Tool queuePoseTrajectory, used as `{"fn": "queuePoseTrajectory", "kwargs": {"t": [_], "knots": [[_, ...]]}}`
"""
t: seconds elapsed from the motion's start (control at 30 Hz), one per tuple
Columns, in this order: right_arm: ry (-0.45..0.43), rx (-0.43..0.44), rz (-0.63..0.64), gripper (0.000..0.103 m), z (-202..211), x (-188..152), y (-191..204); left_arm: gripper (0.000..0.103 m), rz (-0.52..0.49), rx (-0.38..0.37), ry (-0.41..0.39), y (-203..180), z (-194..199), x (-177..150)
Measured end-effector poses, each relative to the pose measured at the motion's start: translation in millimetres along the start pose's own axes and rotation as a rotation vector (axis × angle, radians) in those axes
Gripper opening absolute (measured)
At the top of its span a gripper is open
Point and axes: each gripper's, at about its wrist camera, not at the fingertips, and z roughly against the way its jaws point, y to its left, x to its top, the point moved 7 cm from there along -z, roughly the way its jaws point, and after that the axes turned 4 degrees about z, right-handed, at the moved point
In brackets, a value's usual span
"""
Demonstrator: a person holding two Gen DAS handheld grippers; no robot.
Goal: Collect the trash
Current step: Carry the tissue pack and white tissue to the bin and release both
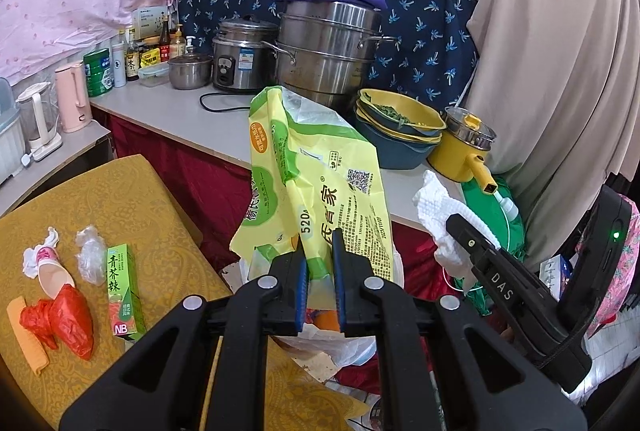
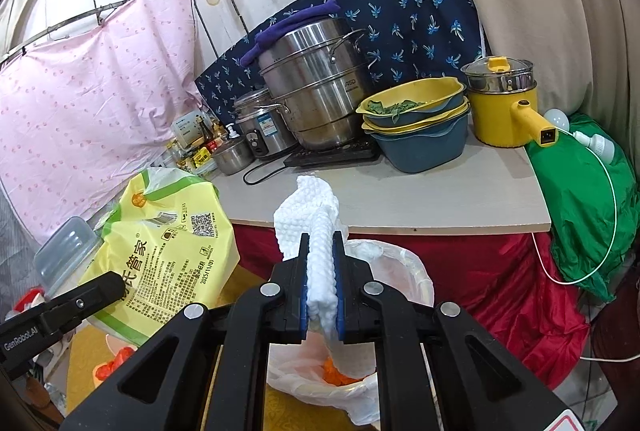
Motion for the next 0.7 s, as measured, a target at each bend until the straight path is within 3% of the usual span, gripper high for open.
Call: {"fn": "queuePoseTrajectory", "kwargs": {"t": [0.5, 0.57, 0.6, 0.63, 0.7], "knots": [[0.029, -0.001, -0.001, 0.01, -17, -10, -1, 0.011, 0.0, 0.007, 0.046, 1, -26, -8], [0.032, -0.002, -0.001, 0.014, -20, -11, -1, 0.012, 0.008, -0.004, 0.052, 1, -31, -7], [0.031, -0.01, -0.004, 0.019, -23, -11, -1, 0.021, 0.012, -0.009, 0.057, 1, -38, -8], [0.033, -0.015, -0.003, 0.031, -28, -12, -2, 0.025, 0.015, 0.005, 0.056, 3, -43, -8], [0.045, -0.027, -0.003, 0.036, -40, -13, -4, 0.028, 0.018, 0.045, 0.057, 10, -56, -9]]}}
